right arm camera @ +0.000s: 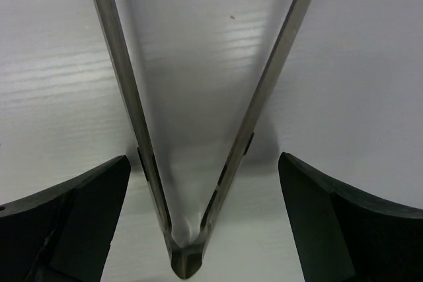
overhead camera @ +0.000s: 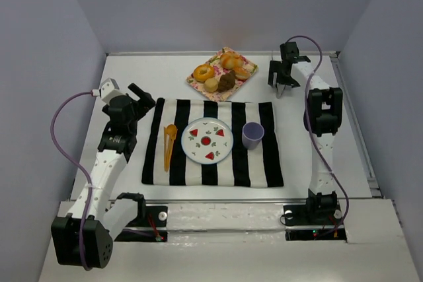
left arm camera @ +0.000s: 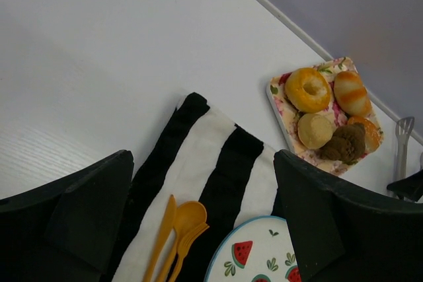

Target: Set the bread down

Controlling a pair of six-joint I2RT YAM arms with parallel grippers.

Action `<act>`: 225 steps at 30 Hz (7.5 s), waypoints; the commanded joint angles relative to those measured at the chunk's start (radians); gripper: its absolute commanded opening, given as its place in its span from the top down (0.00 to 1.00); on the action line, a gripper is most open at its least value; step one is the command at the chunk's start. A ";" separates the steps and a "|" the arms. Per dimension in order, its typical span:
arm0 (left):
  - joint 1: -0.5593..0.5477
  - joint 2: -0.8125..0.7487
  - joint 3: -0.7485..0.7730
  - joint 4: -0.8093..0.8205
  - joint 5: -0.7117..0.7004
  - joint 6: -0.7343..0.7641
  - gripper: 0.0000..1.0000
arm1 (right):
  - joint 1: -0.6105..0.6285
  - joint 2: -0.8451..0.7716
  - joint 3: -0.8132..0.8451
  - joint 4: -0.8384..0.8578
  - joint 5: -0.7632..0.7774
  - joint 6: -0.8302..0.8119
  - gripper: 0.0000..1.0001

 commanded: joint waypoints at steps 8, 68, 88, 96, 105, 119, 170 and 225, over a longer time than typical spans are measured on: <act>0.010 -0.028 0.045 0.046 -0.042 -0.016 0.01 | -0.025 0.312 0.414 -0.206 0.037 -0.003 0.00; 0.011 -0.100 -0.035 0.044 0.002 -0.005 0.01 | 0.323 -0.413 -0.237 0.038 -0.314 0.399 0.34; 0.013 -0.100 -0.036 0.038 -0.005 -0.008 0.01 | 0.342 -0.335 -0.144 -0.005 -0.316 0.409 0.69; 0.013 -0.118 -0.036 0.033 0.012 -0.014 0.01 | 0.369 -0.554 -0.251 0.055 -0.292 0.261 0.72; 0.013 -0.111 -0.023 -0.008 0.010 -0.036 0.01 | 0.571 -0.890 -0.659 0.078 -0.386 0.113 0.70; 0.013 -0.169 -0.046 -0.034 -0.008 -0.047 0.01 | 0.753 -0.958 -0.874 0.010 -0.339 0.147 0.41; 0.013 -0.137 -0.039 -0.074 -0.129 -0.030 0.01 | 0.452 -0.292 -0.142 0.033 -0.275 0.084 0.51; 0.011 -0.223 -0.075 -0.065 -0.076 -0.056 0.01 | 0.882 -0.958 -0.742 0.098 -0.031 0.238 0.43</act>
